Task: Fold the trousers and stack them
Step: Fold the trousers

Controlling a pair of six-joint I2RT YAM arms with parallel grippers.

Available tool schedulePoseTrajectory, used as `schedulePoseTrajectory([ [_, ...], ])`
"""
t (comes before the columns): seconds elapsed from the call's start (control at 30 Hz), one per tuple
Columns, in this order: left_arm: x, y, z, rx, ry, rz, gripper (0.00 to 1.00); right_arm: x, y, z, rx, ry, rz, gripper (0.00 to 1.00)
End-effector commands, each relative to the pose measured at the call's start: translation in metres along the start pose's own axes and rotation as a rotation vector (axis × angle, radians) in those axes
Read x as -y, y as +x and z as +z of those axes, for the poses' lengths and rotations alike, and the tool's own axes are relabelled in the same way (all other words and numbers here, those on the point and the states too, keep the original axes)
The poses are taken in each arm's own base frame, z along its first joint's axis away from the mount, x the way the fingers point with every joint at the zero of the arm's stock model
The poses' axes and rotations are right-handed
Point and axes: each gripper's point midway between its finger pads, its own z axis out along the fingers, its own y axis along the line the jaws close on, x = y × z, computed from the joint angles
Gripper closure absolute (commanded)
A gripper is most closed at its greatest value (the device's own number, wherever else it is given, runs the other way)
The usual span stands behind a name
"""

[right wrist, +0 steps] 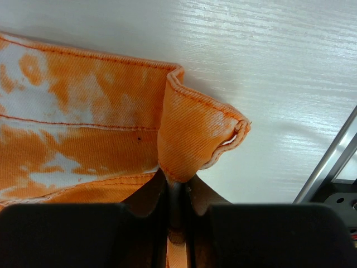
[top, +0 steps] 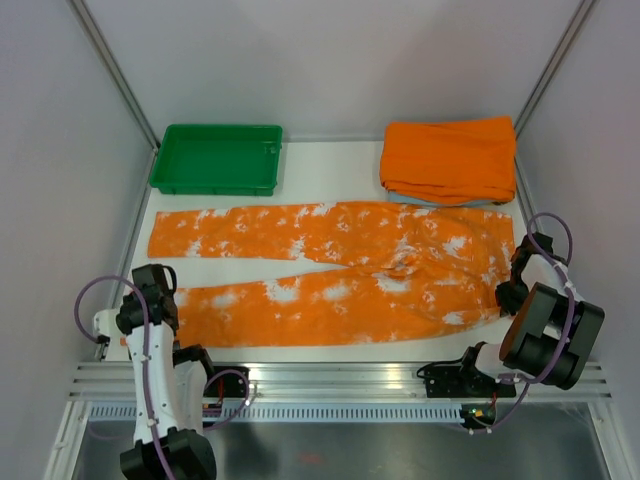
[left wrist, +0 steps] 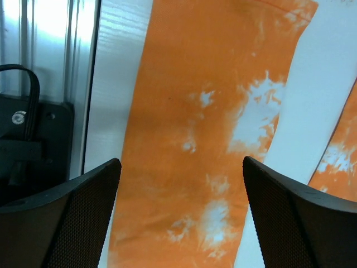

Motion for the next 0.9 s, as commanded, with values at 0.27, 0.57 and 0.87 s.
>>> schedulePoseTrajectory([
  [0.27,0.002,0.012,0.044,0.062,0.076,-0.075,0.0,-0.021,0.024,0.015,-0.114,-0.081,-0.031,0.92],
  [0.57,-0.002,0.015,0.066,0.069,-0.057,-0.054,0.09,-0.031,0.013,0.012,-0.115,-0.073,-0.039,0.94],
  [0.87,0.0,0.011,0.067,0.086,0.014,-0.085,0.49,-0.029,0.011,0.009,-0.099,-0.07,-0.039,0.96],
])
